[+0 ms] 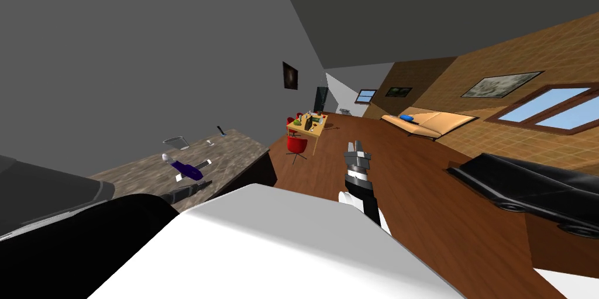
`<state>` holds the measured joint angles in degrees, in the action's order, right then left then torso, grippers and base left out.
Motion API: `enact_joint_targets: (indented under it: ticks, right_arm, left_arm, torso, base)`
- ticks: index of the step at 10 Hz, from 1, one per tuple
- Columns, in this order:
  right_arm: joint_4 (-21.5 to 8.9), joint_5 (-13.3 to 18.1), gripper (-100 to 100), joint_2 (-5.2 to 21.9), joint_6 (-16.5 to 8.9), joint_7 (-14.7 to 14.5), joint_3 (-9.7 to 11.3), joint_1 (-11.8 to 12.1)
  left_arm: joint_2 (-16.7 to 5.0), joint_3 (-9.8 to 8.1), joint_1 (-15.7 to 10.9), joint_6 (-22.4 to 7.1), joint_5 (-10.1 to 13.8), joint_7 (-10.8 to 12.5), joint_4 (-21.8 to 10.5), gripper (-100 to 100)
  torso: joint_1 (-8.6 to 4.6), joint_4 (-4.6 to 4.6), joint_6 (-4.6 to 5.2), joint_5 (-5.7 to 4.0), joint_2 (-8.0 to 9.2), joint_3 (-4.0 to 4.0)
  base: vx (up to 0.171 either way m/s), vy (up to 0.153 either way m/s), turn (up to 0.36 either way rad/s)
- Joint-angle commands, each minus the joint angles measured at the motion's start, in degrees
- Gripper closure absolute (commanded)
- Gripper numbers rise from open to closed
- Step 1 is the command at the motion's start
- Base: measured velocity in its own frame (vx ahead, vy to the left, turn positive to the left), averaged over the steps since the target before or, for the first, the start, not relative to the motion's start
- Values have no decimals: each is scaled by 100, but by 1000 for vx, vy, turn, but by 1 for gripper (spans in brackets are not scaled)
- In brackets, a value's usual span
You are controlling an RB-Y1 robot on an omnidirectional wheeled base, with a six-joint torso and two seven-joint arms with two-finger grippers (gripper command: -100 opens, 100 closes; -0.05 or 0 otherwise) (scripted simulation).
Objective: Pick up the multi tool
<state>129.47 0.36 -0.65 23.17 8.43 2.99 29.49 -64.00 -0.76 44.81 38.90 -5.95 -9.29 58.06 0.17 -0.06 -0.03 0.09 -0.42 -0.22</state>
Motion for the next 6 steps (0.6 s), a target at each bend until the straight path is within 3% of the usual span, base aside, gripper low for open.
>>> enact_joint_targets:
  ticks: [1,3,4,6]
  right_arm:
    - [0,0,0,0,0,0,0,0]
    - [0,0,0,0,0,0,1,-1]
    - [0,0,0,0,0,0,0,-2]
    - [0,0,0,0,0,0,0,0]
  left_arm:
    - [89,3,-17,286,-11,-149,-286,-100]
    - [89,3,-17,644,-11,-149,-526,-100]
    - [231,-25,22,832,-14,-389,-833,-100]
    - [231,-25,22,1168,-14,-389,-1050,-100]
  torso:
    - [0,0,0,0,0,0]
    - [5,-3,7,7,-1,-4]
    - [12,2,7,8,18,7]
    - [14,-4,7,9,-11,-8]
  base:
    - [159,-26,92]
    - [50,-19,-5]
    - [109,3,103]
    - [112,-15,46]
